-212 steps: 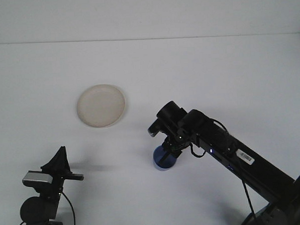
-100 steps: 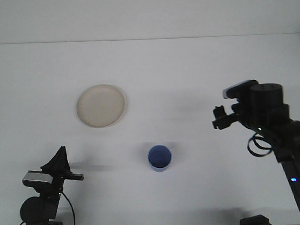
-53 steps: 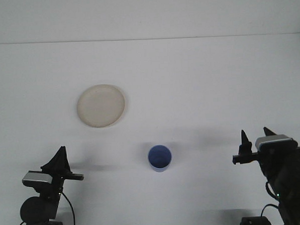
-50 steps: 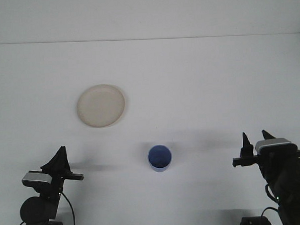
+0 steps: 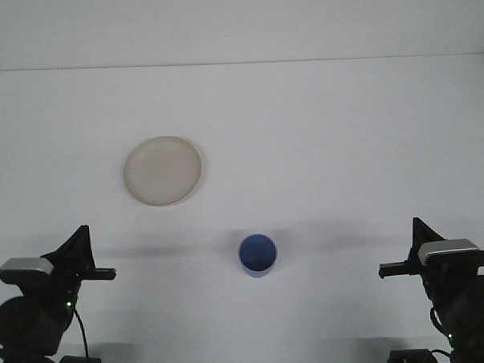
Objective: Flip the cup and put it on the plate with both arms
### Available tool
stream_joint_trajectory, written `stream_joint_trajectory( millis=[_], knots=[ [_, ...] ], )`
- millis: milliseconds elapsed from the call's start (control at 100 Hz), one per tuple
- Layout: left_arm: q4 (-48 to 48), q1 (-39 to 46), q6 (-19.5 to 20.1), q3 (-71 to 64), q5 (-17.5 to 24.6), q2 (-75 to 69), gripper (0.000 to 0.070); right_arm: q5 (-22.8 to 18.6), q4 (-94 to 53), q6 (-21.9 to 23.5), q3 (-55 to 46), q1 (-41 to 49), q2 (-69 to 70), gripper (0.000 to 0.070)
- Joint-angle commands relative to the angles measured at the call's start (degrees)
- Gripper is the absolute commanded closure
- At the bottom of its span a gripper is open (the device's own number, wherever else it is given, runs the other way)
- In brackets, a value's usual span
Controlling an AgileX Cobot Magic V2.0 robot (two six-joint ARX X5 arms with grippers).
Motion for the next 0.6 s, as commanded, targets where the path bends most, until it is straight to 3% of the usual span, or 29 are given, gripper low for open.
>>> stream_joint_trajectory(
  millis=[0,240,310,500,540,590],
  knots=[
    [-5.6,0.0,-1.9,10.4,1.2,7.5,0.0685,0.1,0.5,0.4,0.6,0.0,0.2,0.0700],
    [-28.7,-0.2,1.7,37.9,7.2,31.5,0.0685,0.1,0.5,0.4,0.6,0.0,0.2,0.0700],
    [-30.9,-0.6,2.9,41.7,8.9,35.8,0.0685,0.1,0.5,0.4,0.6,0.0,0.2,0.0700],
    [-31.0,-1.4,1.7,43.0,9.0,41.3,0.0680,0.1,0.5,0.4,0.6,0.0,0.2,0.0700],
    [-31.3,-1.4,1.0,43.0,9.6,42.3,0.0646,0.1,0.5,0.4,0.6,0.0,0.2,0.0700],
    [-31.9,-1.8,1.0,43.0,11.8,43.6,0.0525,0.1,0.5,0.5,0.6,0.0,0.2,0.0700]
  ],
)
